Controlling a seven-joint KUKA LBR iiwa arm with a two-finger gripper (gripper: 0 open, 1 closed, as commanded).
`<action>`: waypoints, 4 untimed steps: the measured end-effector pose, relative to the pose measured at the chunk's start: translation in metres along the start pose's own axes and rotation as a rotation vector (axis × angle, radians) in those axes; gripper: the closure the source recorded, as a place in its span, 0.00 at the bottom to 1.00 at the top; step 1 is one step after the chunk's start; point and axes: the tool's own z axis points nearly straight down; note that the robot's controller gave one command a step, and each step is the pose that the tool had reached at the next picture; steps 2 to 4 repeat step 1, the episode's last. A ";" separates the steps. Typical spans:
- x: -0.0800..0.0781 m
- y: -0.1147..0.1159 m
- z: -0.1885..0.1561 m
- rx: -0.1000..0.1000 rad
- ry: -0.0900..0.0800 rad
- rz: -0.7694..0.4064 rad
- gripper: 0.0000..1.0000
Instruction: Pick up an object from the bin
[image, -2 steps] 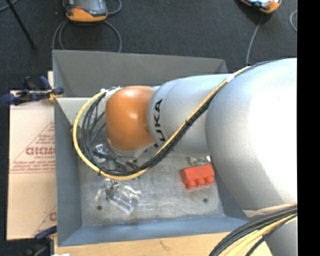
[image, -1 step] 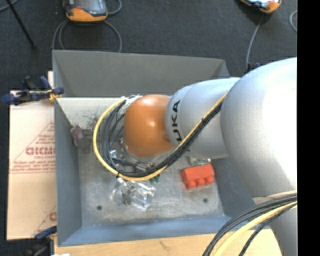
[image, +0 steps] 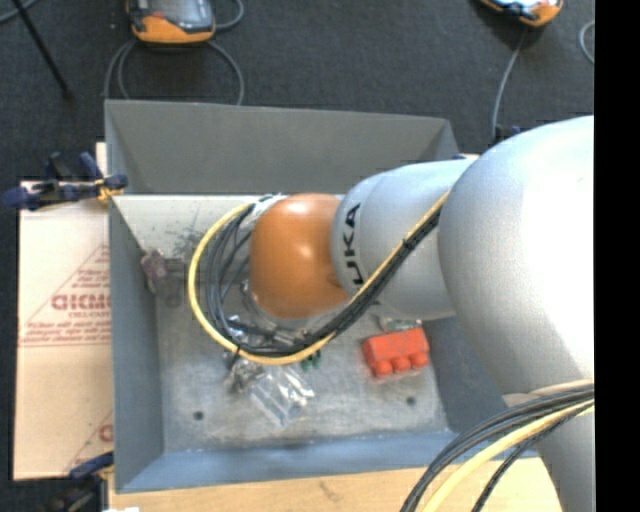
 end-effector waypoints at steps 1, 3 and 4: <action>-0.004 -0.037 -0.130 0.006 0.002 -0.072 1.00; -0.004 -0.037 -0.130 0.006 0.002 -0.072 1.00; -0.004 -0.037 -0.130 0.006 0.002 -0.072 1.00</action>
Offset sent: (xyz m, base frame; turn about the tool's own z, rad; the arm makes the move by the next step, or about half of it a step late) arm 0.0164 -0.0300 0.1263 -0.0759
